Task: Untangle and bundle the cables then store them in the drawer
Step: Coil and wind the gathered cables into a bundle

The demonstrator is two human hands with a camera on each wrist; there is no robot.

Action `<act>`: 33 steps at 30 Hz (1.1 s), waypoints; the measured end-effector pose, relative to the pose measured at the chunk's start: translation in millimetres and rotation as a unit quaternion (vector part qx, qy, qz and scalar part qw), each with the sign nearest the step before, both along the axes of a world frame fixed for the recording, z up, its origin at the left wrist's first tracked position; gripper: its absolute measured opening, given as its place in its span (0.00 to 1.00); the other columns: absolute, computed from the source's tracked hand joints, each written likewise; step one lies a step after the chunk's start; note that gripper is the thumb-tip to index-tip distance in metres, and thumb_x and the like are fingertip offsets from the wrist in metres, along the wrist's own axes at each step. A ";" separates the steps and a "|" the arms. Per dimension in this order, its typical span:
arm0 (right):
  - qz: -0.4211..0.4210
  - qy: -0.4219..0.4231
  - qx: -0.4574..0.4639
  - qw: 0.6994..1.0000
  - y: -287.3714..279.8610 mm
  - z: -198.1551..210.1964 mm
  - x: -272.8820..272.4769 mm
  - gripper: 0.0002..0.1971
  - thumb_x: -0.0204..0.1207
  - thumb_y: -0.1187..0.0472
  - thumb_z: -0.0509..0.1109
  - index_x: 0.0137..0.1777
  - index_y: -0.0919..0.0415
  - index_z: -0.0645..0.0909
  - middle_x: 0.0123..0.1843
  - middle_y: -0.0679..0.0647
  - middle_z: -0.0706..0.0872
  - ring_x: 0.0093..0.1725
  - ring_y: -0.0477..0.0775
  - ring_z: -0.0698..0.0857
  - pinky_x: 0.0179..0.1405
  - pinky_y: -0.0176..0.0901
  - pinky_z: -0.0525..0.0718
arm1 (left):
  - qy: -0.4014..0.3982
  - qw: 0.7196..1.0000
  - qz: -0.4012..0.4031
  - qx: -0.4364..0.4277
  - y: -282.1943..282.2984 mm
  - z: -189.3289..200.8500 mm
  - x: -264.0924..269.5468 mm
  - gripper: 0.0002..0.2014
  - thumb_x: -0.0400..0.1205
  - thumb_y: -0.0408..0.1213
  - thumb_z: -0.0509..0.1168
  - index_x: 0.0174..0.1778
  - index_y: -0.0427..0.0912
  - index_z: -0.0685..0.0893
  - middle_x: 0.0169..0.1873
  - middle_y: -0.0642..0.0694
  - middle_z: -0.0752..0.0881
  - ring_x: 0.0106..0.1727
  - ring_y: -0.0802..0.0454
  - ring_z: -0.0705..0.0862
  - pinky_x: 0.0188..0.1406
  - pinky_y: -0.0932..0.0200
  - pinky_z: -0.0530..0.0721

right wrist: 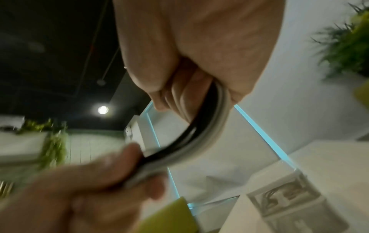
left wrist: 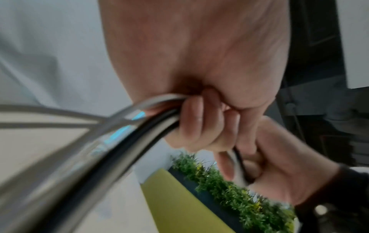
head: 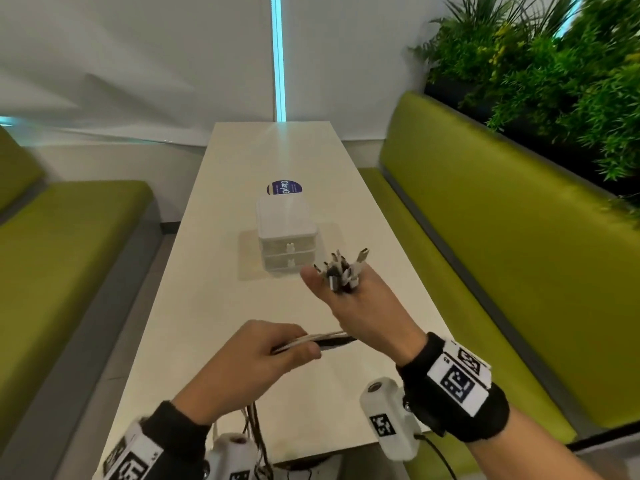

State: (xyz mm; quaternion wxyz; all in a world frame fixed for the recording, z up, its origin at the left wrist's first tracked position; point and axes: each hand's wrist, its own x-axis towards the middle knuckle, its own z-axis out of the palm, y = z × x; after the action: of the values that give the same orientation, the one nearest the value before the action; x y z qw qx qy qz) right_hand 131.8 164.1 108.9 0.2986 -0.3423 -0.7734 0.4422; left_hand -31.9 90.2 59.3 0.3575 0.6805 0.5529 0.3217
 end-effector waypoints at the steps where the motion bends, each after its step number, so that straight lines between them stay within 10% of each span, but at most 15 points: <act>1: -0.004 -0.031 0.030 0.999 1.2 -3.2 -0.9 0.21 0.82 0.54 0.66 0.25 0.39 0.75 0.18 0.36 0.75 0.22 0.37 0.77 0.24 0.25 0.69 | 0.017 1.000 -0.005 0.016 -0.7 5.1 1.7 0.24 0.79 0.62 0.64 0.36 0.43 0.87 0.22 0.53 0.73 0.26 0.59 0.70 0.26 0.66 0.63; 4: 0.033 -0.151 0.155 0.976 1.8 -13.8 -7.4 0.12 0.81 0.58 0.65 0.35 0.48 0.82 0.27 0.41 0.79 0.29 0.44 0.78 0.29 0.33 0.71 | -0.006 1.000 0.019 0.015 -1.5 10.9 3.4 0.23 0.77 0.60 0.67 0.26 0.44 0.80 0.18 0.51 0.71 0.22 0.57 0.69 0.25 0.62 0.64; 9: 0.030 -0.193 0.179 0.964 2.3 -14.2 -6.1 0.09 0.77 0.56 0.64 0.46 0.55 0.86 0.40 0.53 0.90 0.39 0.55 0.87 0.38 0.52 0.85 | -0.090 0.988 -0.030 -0.122 -8.0 2.9 -2.3 0.18 0.81 0.55 0.66 0.40 0.44 0.89 0.18 0.47 0.80 0.20 0.52 0.78 0.47 0.47 0.89; 14: 0.035 -0.226 0.194 0.954 -4.8 -26.5 -0.4 0.10 0.76 0.55 0.66 0.40 0.58 0.85 0.37 0.53 0.89 0.38 0.59 0.86 0.37 0.54 0.84 | 0.025 0.993 -0.004 -0.119 -11.0 3.0 -9.9 0.17 0.82 0.53 0.64 0.30 0.50 0.85 0.20 0.56 0.73 0.22 0.62 0.71 0.26 0.68 0.72; 20: 0.078 -0.281 0.207 0.934 0.8 -33.7 -3.6 0.15 0.68 0.48 0.57 0.40 0.57 0.79 0.35 0.52 0.84 0.36 0.59 0.82 0.35 0.56 0.81 | 0.069 0.994 -0.056 -0.059 -0.1 25.4 -10.0 0.20 0.83 0.35 0.64 0.27 0.61 0.79 0.22 0.67 0.79 0.28 0.70 0.76 0.31 0.75 0.70; 24: 0.106 -0.310 0.216 0.920 1.3 -38.5 -4.4 0.22 0.68 0.44 0.52 0.41 0.57 0.83 0.35 0.57 0.85 0.36 0.61 0.81 0.33 0.55 0.79 | 0.144 0.985 -0.091 -0.034 10.5 26.6 -13.2 0.07 0.80 0.46 0.66 0.36 0.57 0.84 0.37 0.61 0.88 0.41 0.66 0.84 0.46 0.63 0.81; 29: 0.102 -0.271 0.178 0.940 0.2 -46.0 -5.1 0.15 0.81 0.53 0.64 0.38 0.64 0.77 0.31 0.62 0.81 0.31 0.64 0.77 0.32 0.62 0.77 | 0.215 0.974 -0.074 0.018 19.8 26.6 -15.7 0.12 0.77 0.52 0.70 0.32 0.50 0.81 0.27 0.52 0.83 0.29 0.55 0.79 0.35 0.52 0.79; 33: 0.159 -0.248 0.113 0.949 0.4 -44.1 -3.7 0.15 0.82 0.51 0.67 0.39 0.62 0.81 0.31 0.58 0.83 0.30 0.56 0.77 0.30 0.49 0.72 | 0.176 0.976 -0.102 -0.078 16.2 24.2 -18.6 0.12 0.74 0.54 0.72 0.37 0.49 0.86 0.26 0.47 0.86 0.26 0.56 0.82 0.32 0.56 0.81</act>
State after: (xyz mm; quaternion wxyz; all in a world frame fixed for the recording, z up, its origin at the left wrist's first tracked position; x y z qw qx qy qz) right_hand 128.1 164.6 64.8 0.0603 -0.2781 -0.9124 0.2943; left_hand -50.5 106.4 83.5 0.3374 0.7492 0.5582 0.1153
